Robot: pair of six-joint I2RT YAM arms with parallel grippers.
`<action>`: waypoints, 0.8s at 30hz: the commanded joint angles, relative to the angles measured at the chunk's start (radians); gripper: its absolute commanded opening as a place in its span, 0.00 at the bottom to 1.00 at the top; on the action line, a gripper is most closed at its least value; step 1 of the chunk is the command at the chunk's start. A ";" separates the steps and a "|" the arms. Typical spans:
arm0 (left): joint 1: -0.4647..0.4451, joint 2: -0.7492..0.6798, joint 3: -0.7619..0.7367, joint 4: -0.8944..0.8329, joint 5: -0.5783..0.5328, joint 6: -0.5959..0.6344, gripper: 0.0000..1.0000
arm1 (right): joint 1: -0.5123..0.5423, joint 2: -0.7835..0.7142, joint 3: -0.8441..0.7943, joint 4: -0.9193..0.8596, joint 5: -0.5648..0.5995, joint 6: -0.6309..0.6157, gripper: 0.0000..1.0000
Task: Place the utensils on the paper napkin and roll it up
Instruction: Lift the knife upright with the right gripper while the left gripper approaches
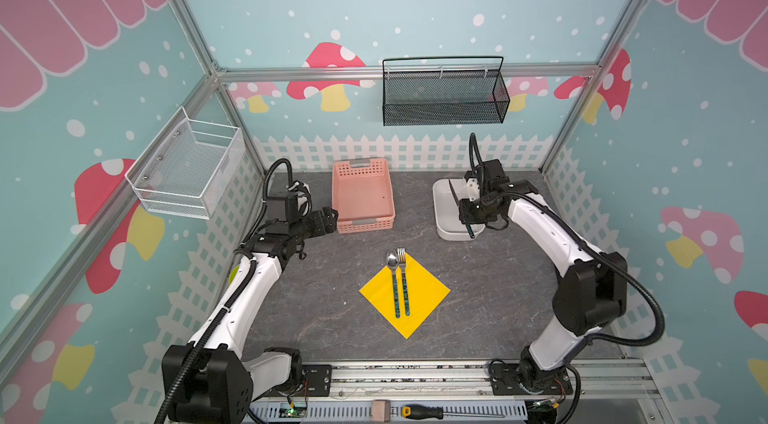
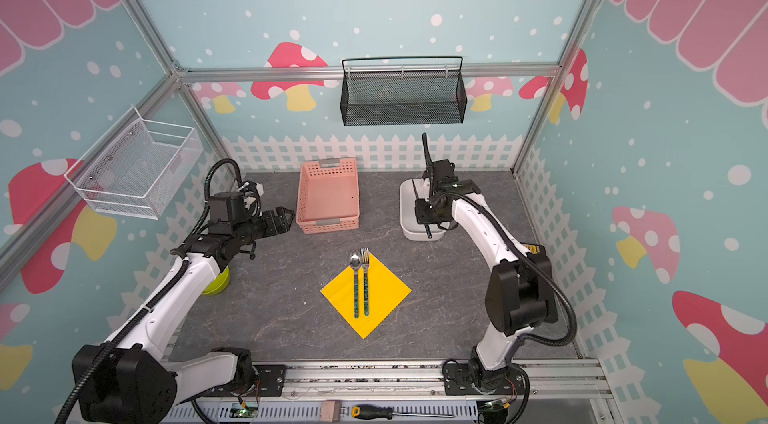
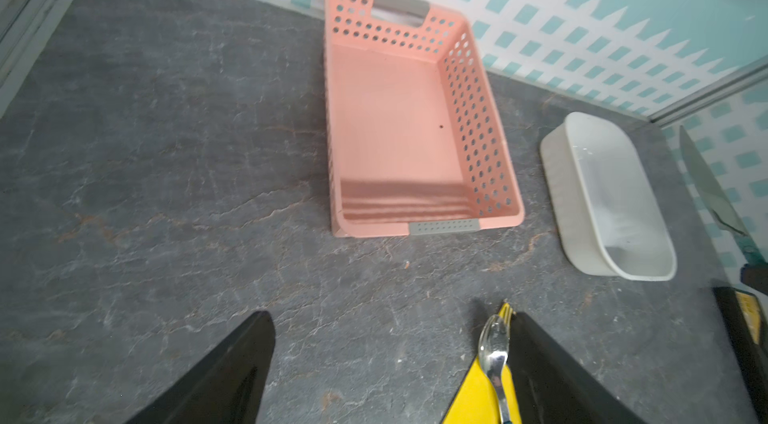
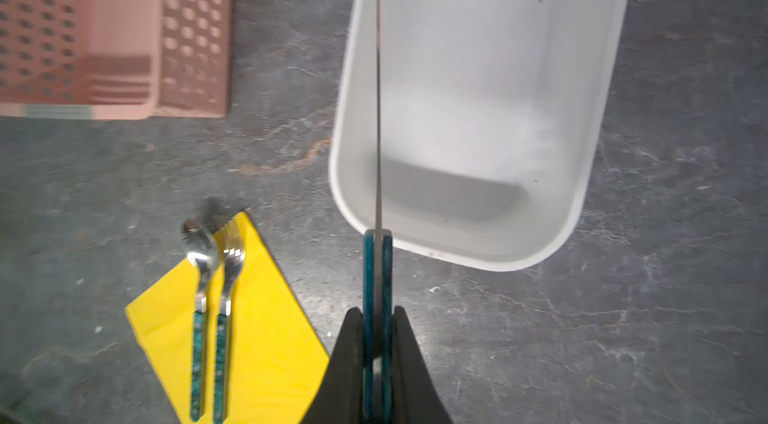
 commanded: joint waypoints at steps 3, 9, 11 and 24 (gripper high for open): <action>-0.019 -0.002 -0.013 0.196 0.195 -0.079 0.86 | 0.009 -0.224 -0.208 0.341 -0.216 0.030 0.00; -0.101 0.044 0.041 0.311 0.327 -0.186 0.84 | 0.009 -0.389 -0.400 0.720 -0.357 0.122 0.00; -0.146 0.052 0.071 0.340 0.358 -0.196 0.82 | 0.009 -0.420 -0.439 0.846 -0.399 0.156 0.00; -0.342 -0.052 0.071 0.606 0.516 -0.116 0.83 | 0.028 -0.422 -0.575 1.624 -0.586 0.514 0.00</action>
